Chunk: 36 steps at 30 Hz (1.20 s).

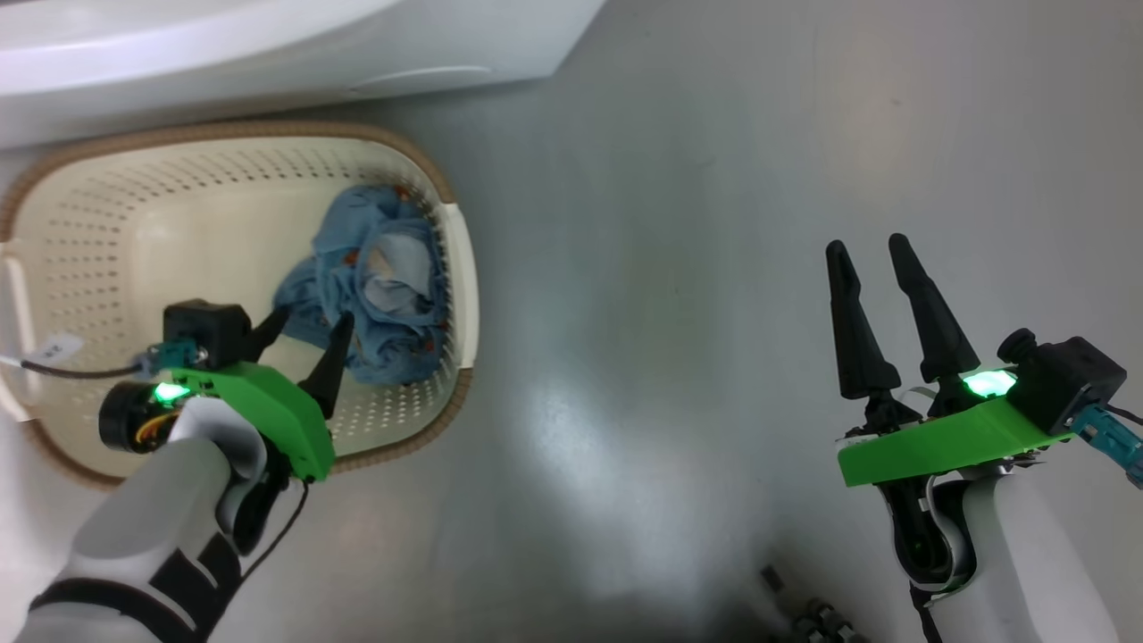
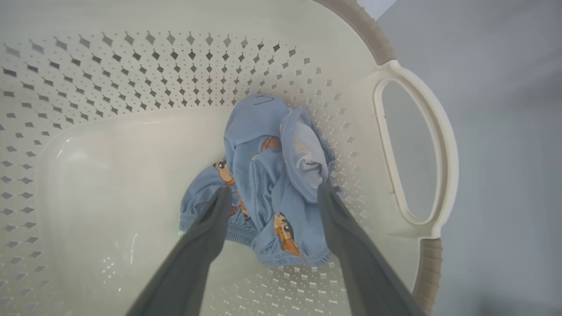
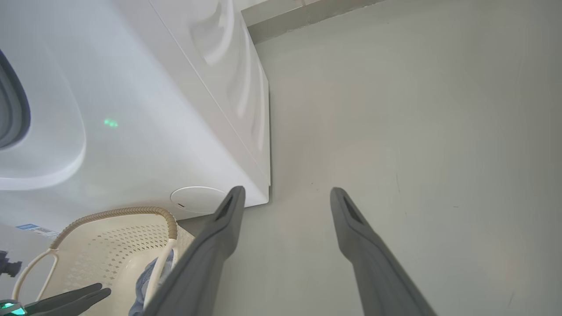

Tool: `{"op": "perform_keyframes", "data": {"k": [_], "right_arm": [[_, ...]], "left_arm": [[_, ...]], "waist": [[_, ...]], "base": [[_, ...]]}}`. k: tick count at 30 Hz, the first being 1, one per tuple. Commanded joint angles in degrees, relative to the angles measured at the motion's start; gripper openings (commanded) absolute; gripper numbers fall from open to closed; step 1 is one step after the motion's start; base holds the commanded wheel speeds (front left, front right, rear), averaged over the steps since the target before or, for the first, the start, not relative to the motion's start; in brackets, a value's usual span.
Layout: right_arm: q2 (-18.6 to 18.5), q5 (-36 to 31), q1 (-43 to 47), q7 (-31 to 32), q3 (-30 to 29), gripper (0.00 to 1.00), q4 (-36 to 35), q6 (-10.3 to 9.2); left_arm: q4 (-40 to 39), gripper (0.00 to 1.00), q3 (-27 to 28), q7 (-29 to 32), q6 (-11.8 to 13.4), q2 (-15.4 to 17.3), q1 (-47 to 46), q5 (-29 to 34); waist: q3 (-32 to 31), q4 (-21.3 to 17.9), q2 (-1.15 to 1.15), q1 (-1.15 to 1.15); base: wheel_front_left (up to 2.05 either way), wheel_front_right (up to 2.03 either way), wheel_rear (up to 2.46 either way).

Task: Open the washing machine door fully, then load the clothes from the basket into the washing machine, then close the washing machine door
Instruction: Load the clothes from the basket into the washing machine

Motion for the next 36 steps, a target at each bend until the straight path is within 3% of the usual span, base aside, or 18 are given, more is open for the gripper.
{"op": "perform_keyframes", "data": {"k": [1,13,23,24,25,26,27,36], "right_arm": [[0.46,-0.36,0.50,-0.69,1.68,1.00,-1.51,0.17],[0.61,1.13,-0.21,-0.69,2.83,1.00,-2.30,0.17],[0.61,1.70,-0.75,-0.69,3.27,1.00,-3.14,0.17],[0.61,1.73,-0.74,-0.69,3.25,1.00,-3.16,0.17],[0.61,1.76,-0.73,-0.69,3.22,1.00,-3.15,0.17],[0.62,1.77,-0.71,-0.69,3.20,1.00,-3.15,0.17],[0.62,1.78,-0.72,-0.69,3.20,1.00,-3.14,0.17],[0.62,1.13,-0.48,-0.69,2.49,1.00,-2.93,0.17]], "left_arm": [[-0.48,1.00,-1.10,-0.37,-0.09,2.53,-0.93,-2.69],[-1.55,1.00,-14.95,-0.37,-0.09,5.80,-7.34,-15.29],[-0.71,1.00,-20.91,-0.34,-0.09,7.23,-10.52,-21.03],[-0.70,0.84,-21.38,-0.34,-0.09,7.31,-10.74,-21.55],[-0.67,0.44,-21.80,-0.34,-0.09,7.39,-10.94,-22.01],[-0.65,0.18,-22.17,-0.34,-0.09,7.45,-11.09,-22.48],[-0.67,0.00,-22.49,-0.31,-0.09,7.50,-11.21,-22.94],[-1.02,0.00,-23.96,-0.20,-0.09,7.23,-10.85,-25.82]], "waist": [[2.63,-2.23,0.00,0.00],[6.24,-3.98,0.00,0.00],[7.51,-4.87,0.00,0.00],[7.49,-4.92,0.00,0.00],[7.43,-4.97,0.00,0.00],[7.33,-5.02,0.00,0.00],[7.22,-5.07,0.00,0.00],[4.16,-4.57,0.00,0.00]], "base": [[0.00,0.00,0.00],[0.00,0.00,0.00],[0.00,0.00,0.00],[0.00,0.00,0.00],[0.00,0.00,0.00],[0.00,0.00,0.00],[0.00,0.00,0.00],[0.00,0.00,0.00]]}}
